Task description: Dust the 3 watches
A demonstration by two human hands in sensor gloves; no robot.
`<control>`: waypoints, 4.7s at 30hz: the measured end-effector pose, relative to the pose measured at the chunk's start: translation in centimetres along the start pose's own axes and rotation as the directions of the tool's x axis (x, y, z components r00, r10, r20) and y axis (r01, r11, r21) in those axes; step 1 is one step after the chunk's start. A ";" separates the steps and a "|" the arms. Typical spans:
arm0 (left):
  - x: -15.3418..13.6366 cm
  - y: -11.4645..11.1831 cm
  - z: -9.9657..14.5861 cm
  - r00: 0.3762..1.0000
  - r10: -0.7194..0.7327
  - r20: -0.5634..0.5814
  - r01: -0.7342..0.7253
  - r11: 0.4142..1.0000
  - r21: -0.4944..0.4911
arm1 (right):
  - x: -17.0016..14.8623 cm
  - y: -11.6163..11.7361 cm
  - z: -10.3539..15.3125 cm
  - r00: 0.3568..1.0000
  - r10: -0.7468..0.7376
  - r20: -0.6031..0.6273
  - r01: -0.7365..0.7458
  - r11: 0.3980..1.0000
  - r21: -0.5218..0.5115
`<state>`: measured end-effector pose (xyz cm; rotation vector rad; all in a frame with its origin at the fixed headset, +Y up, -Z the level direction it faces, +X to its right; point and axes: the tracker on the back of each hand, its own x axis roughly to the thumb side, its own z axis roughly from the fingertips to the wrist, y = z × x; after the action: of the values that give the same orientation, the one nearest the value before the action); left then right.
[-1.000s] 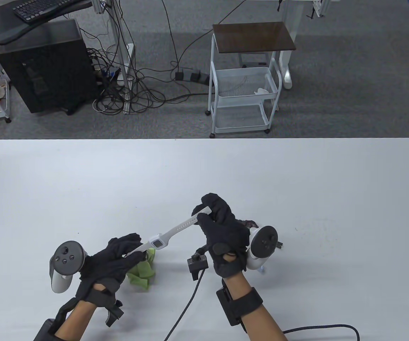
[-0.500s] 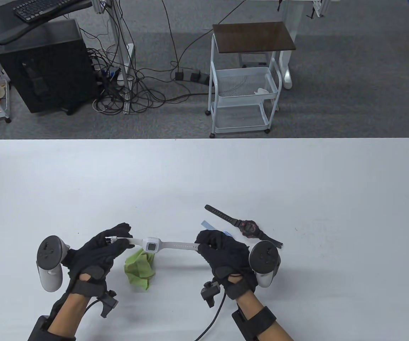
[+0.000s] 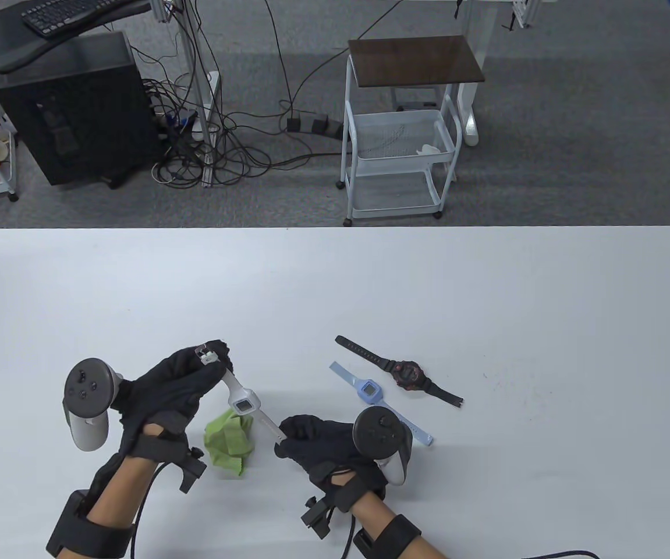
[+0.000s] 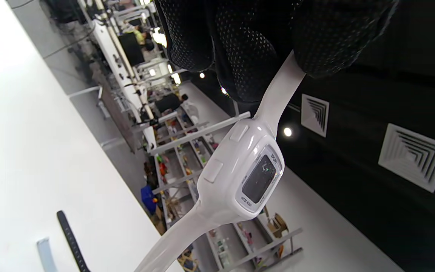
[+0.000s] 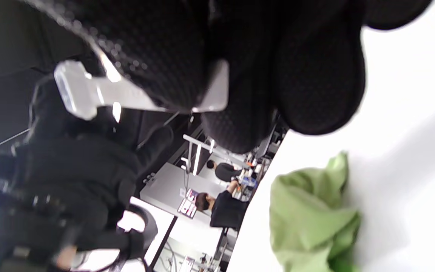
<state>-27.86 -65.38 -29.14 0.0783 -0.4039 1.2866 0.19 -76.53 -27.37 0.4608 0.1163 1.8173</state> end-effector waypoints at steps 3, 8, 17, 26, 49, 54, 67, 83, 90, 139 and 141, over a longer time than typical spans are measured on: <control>0.7 -0.3 -0.7 0.998 -0.062 0.031 0.063 0.998 -0.009 | 0.4 1.7 -0.2 1.000 0.018 0.006 -0.018 0.998 0.054; 0.4 -0.7 -1.0 0.996 -0.068 0.053 0.069 0.997 -0.018 | 0.6 3.5 -0.3 0.998 0.053 0.030 -0.055 0.993 0.103; -0.2 0.4 -0.9 0.997 -0.056 0.059 0.059 0.997 -0.045 | 0.3 3.3 -0.4 0.999 0.034 0.037 -0.037 0.997 0.075; 0.1 1.9 -0.3 0.995 -0.074 0.067 0.077 0.996 -0.038 | 0.3 2.2 -1.0 0.989 0.128 0.069 -0.133 0.989 0.070; -0.2 2.4 -0.4 0.998 -0.033 0.058 0.037 0.997 -0.073 | 0.2 5.7 -10.4 0.739 0.647 0.187 -0.655 0.626 0.423; -0.2 2.2 -0.4 0.997 -0.032 0.064 0.037 0.996 -0.082 | -0.7 6.2 -11.3 0.758 0.625 0.185 -0.628 0.624 0.465; -0.4 1.5 -0.3 0.996 -0.026 0.086 0.031 0.998 -0.055 | -1.1 6.8 -11.0 0.805 0.546 0.234 -0.590 0.689 0.421; -0.8 0.3 -0.4 0.997 -0.028 0.067 0.034 0.994 -0.102 | 0.7 1.0 -7.7 0.906 0.400 0.136 -0.414 0.906 0.090; -0.8 -0.5 -0.3 0.997 -0.032 0.067 0.040 0.992 -0.120 | 1.6 -1.1 -5.4 0.941 0.318 0.116 -0.317 0.948 -0.032; -0.4 -1.9 1.2 0.956 -0.275 0.101 0.268 0.960 0.083 | 1.3 4.0 -2.2 0.925 -0.374 0.068 0.363 0.922 0.137; -0.3 -2.1 1.2 0.957 -0.271 0.107 0.263 0.961 0.085 | 1.2 4.5 -2.2 0.910 -0.412 0.043 0.401 0.902 0.159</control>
<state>-26.29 -66.58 -27.76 0.2605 -0.4339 1.0310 -4.90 -76.40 -27.65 0.5638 0.2759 1.3821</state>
